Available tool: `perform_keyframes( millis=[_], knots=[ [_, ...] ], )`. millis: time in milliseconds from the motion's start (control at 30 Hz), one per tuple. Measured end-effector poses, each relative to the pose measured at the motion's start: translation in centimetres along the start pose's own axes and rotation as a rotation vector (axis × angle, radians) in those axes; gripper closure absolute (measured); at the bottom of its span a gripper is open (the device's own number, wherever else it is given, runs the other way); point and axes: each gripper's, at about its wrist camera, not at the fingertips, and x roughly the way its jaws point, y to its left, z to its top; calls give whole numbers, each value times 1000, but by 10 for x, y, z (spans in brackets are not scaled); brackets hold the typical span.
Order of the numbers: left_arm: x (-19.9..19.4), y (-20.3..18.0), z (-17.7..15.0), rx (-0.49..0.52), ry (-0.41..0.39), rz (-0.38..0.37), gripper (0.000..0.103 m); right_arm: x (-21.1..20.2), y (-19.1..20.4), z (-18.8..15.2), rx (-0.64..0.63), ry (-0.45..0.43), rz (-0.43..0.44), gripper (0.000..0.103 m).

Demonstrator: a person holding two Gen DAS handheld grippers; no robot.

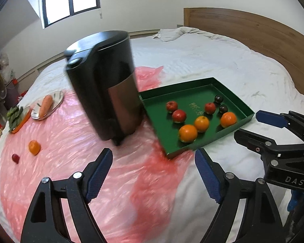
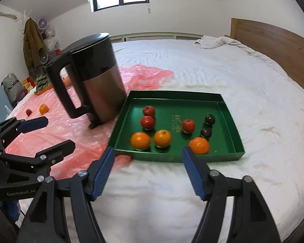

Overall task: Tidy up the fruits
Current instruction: 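Withdraw both grippers from the tray back over the pink sheet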

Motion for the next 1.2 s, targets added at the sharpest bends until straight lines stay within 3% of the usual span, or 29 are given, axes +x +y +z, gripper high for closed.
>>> perform_keyframes(
  millis=[600, 1200],
  knots=[
    [-49, 75, -61, -73, -10, 138, 22, -26, 78, -12, -68, -26, 65, 0],
    [-82, 159, -107, -158, -50, 266, 22, -16, 169, -21, -167, 6, 138, 0]
  ],
)
